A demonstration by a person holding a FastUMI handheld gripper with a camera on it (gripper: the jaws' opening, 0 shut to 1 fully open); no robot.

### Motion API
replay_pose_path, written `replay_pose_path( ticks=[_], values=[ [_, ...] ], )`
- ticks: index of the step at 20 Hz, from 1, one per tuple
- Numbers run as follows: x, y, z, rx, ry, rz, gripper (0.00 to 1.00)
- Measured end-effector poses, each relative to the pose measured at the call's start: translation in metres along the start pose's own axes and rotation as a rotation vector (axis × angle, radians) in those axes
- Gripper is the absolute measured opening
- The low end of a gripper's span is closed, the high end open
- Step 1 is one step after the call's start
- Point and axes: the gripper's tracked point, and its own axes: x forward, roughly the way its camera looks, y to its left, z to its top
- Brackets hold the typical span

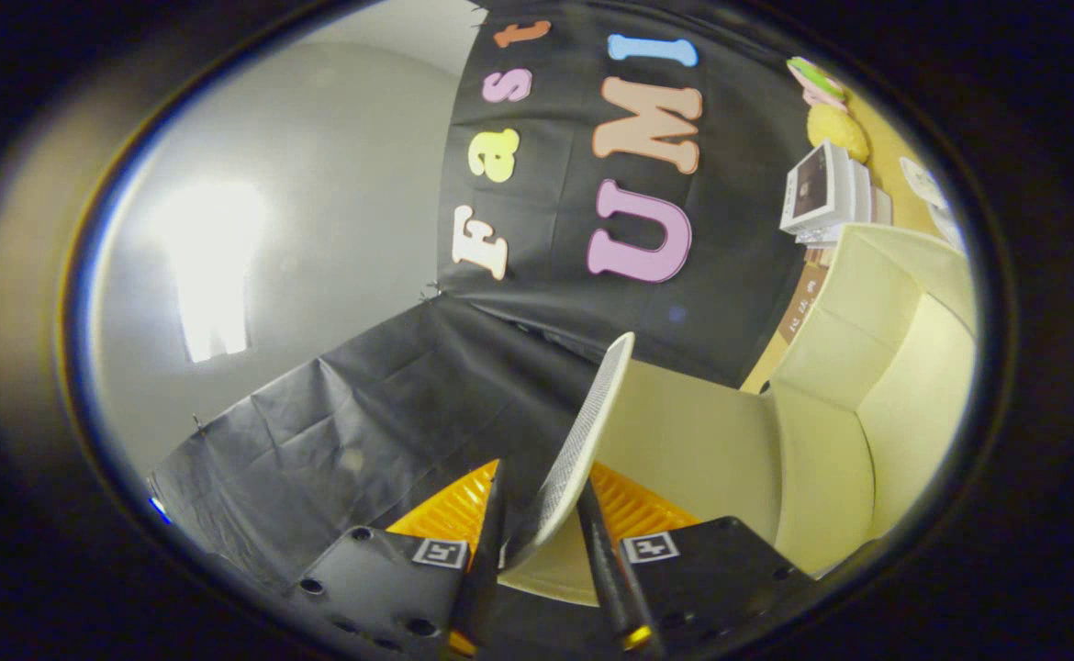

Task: Open the storage box then place both shoes into the box .Put the left shoe in first, then the right shoe, with the right side of both shoes facing outward in a uniform manner.

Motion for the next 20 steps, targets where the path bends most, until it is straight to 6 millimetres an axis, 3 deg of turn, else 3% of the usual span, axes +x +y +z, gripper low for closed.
replay_pose_path(
  ticks=[4,7,8,10,15,20],
  values=[
    [0.009,-0.009,-0.041,-0.211,0.123,-0.036,0.81],
    [0.001,-0.033,-0.038,-0.398,0.160,-0.131,0.99],
    [-0.005,-0.040,-0.033,-0.474,0.167,-0.169,0.99],
    [-0.015,-0.052,-0.014,-0.624,0.171,-0.247,0.99],
    [-0.063,-0.088,0.073,-0.912,0.110,-0.542,1.00],
    [-0.126,-0.154,0.157,-1.147,0.146,-0.919,1.00]
  ],
)
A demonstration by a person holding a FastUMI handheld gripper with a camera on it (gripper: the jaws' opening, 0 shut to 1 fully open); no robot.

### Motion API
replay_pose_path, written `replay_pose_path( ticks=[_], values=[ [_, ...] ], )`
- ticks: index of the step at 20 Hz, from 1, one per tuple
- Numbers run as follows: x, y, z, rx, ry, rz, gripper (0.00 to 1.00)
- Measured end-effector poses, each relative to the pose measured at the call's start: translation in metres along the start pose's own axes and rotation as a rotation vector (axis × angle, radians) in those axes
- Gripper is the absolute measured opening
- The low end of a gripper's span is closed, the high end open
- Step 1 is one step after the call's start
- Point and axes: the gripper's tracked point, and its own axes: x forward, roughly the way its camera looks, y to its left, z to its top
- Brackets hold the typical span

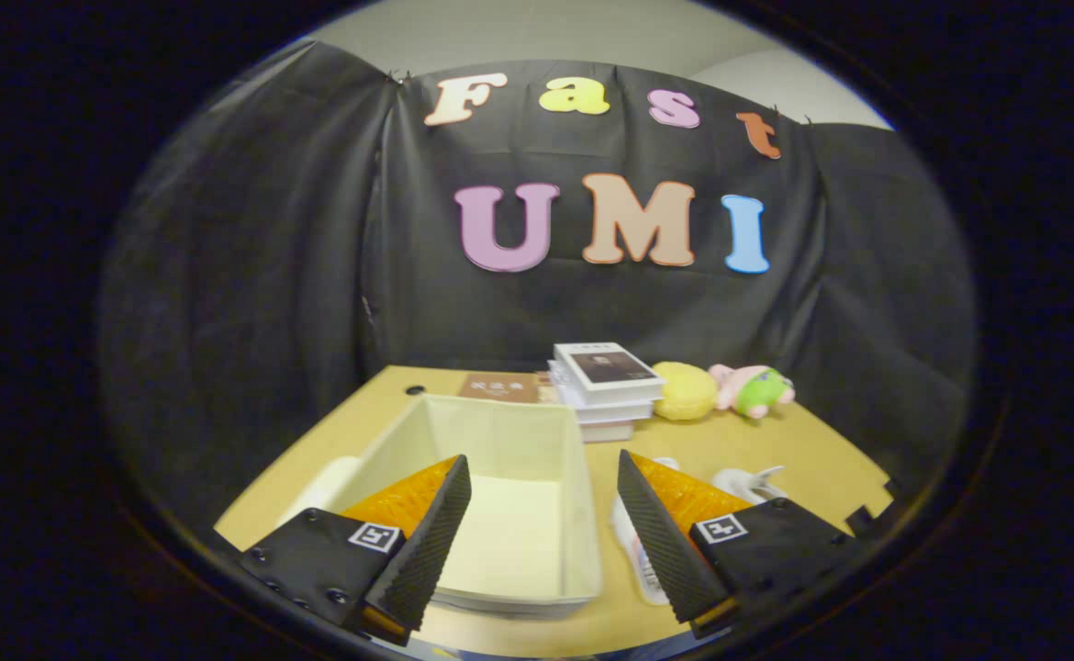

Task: Open the storage box then place both shoes into the box .Put the left shoe in first, then the right shoe, with the right side of both shoes facing outward in a uniform manner.

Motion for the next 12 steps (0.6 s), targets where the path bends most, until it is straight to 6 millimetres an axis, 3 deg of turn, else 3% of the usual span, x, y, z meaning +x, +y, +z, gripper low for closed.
replay_pose_path(
  ticks=[2,5,6,8,12],
  values=[
    [0.008,-0.044,-0.017,-0.077,0.077,-0.120,1.00],
    [0.023,-0.087,-0.047,-0.163,0.224,-0.220,1.00],
    [0.026,-0.090,-0.060,-0.151,0.281,-0.190,0.99],
    [0.029,-0.098,-0.062,-0.075,0.280,-0.167,0.98],
    [0.033,-0.141,-0.071,-0.135,0.342,-0.272,0.96]
  ],
)
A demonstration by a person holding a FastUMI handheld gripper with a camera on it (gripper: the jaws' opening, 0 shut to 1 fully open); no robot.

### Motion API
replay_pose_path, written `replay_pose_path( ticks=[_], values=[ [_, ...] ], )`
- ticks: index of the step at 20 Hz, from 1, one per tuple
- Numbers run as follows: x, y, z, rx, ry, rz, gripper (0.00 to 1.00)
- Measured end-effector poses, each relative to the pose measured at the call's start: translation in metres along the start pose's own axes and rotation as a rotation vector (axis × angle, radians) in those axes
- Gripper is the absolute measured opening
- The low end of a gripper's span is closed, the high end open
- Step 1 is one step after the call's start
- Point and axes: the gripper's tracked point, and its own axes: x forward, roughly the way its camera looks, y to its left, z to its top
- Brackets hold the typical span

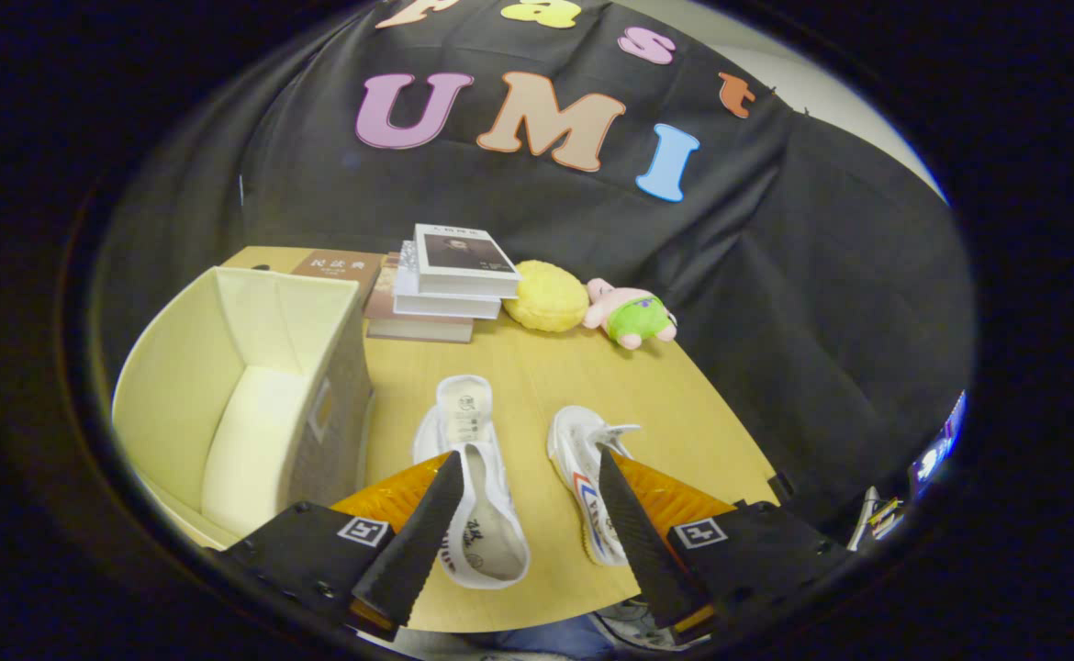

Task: Open the storage box then place both shoes into the box .Put the left shoe in first, then the right shoe, with the right side of both shoes facing outward in a uniform manner.

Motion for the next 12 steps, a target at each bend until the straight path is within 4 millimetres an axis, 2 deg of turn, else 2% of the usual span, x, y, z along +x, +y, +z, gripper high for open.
replay_pose_path(
  ticks=[4,9,11,12],
  values=[
    [0.025,-0.003,-0.028,-0.110,0.118,-0.027,0.97],
    [0.046,0.015,-0.070,-0.147,0.234,0.030,0.96],
    [0.053,0.015,-0.076,-0.157,0.249,0.033,0.96],
    [0.057,0.016,-0.077,-0.165,0.247,0.033,0.91]
  ],
)
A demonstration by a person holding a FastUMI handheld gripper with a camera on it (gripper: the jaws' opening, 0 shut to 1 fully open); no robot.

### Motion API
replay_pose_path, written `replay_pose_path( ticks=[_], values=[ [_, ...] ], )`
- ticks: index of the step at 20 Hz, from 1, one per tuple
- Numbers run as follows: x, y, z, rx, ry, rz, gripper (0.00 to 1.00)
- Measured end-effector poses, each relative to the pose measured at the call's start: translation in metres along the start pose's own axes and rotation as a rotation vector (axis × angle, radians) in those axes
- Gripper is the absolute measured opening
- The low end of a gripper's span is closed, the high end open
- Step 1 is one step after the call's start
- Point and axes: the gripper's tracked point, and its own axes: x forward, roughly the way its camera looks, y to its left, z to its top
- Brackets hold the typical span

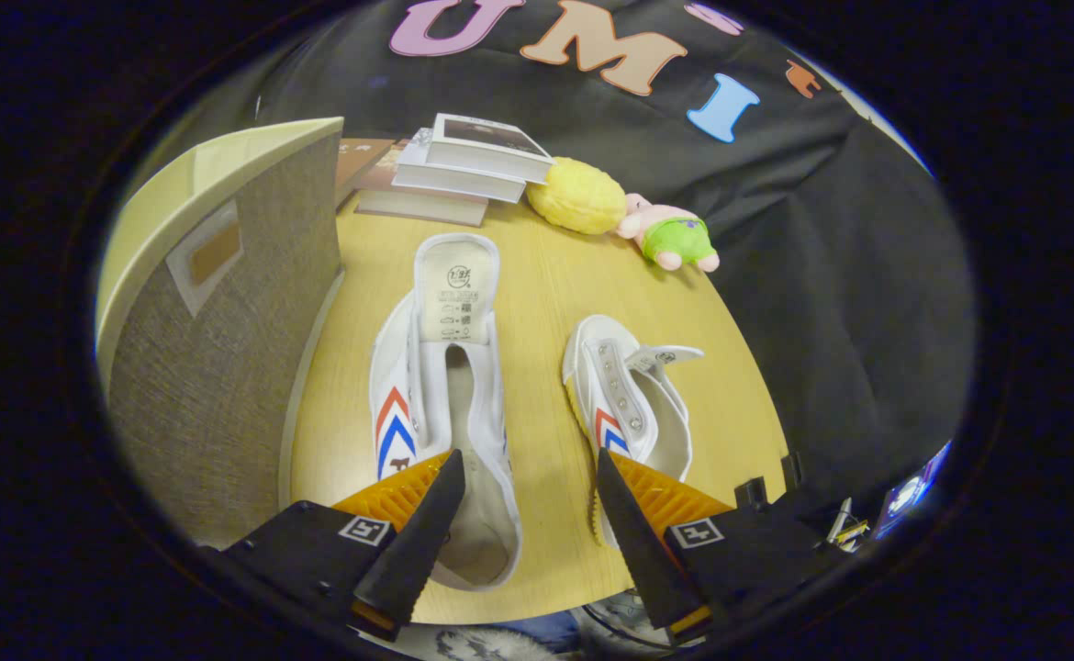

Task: Open the storage box then place both shoes into the box .Put the left shoe in first, then the right shoe, with the right side of both shoes facing outward in a uniform manner.

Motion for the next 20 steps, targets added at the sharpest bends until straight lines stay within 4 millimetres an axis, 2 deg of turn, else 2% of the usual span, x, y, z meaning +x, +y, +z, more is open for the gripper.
replay_pose_path(
  ticks=[3,5,9,11,17,18,19,20],
  values=[
    [0.013,0.003,0.009,-0.002,-0.014,0.019,0.74],
    [0.022,0.007,0.007,-0.004,0.004,0.044,0.62],
    [0.032,0.037,0.005,0.071,0.020,0.182,0.40],
    [0.033,0.037,0.005,0.095,0.026,0.195,0.28],
    [0.029,0.042,0.004,0.179,0.050,0.167,0.28],
    [0.026,0.044,0.006,0.187,0.032,0.163,0.20],
    [0.032,0.048,0.005,0.184,0.023,0.141,0.12],
    [0.025,0.045,0.007,0.183,0.004,0.123,0.05]
  ],
)
